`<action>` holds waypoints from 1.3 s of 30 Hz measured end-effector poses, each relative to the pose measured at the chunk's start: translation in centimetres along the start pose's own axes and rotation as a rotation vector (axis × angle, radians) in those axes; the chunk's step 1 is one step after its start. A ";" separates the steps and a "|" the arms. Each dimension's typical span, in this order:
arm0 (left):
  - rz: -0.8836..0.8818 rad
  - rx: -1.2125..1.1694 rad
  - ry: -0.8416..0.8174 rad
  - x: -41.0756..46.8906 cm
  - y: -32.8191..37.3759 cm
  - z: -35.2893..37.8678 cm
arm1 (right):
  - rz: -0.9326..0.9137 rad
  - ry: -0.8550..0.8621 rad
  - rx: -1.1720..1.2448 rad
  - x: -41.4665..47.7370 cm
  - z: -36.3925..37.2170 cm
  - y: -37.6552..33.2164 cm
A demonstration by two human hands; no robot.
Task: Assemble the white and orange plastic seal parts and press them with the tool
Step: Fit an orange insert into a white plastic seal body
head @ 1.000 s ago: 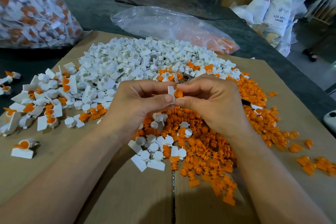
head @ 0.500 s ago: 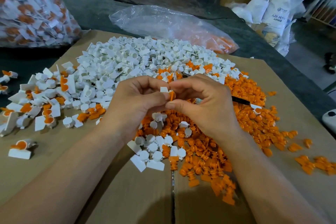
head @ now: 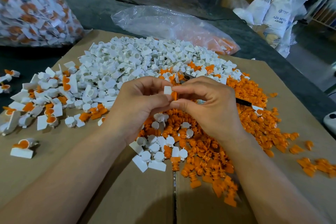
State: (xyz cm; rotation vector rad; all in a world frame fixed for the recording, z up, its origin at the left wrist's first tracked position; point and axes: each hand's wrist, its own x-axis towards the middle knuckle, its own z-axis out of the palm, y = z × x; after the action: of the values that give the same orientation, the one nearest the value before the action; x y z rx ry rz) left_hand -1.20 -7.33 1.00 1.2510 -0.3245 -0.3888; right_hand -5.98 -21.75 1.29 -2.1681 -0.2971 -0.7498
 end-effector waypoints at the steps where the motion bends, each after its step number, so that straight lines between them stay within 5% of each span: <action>1: 0.001 0.008 0.003 0.0 0.0 0.0 | 0.002 -0.001 0.000 0.0 0.0 0.0; 39: -0.002 0.006 0.014 0.2 0.1 -0.2 | 0.010 -0.077 0.096 0.1 -0.1 0.3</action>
State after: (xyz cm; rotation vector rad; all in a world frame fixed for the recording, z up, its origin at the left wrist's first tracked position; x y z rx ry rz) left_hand -0.88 -7.22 1.02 1.2593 -0.3128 -0.3811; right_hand -5.84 -21.99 1.16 -2.1096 -0.3546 -0.6346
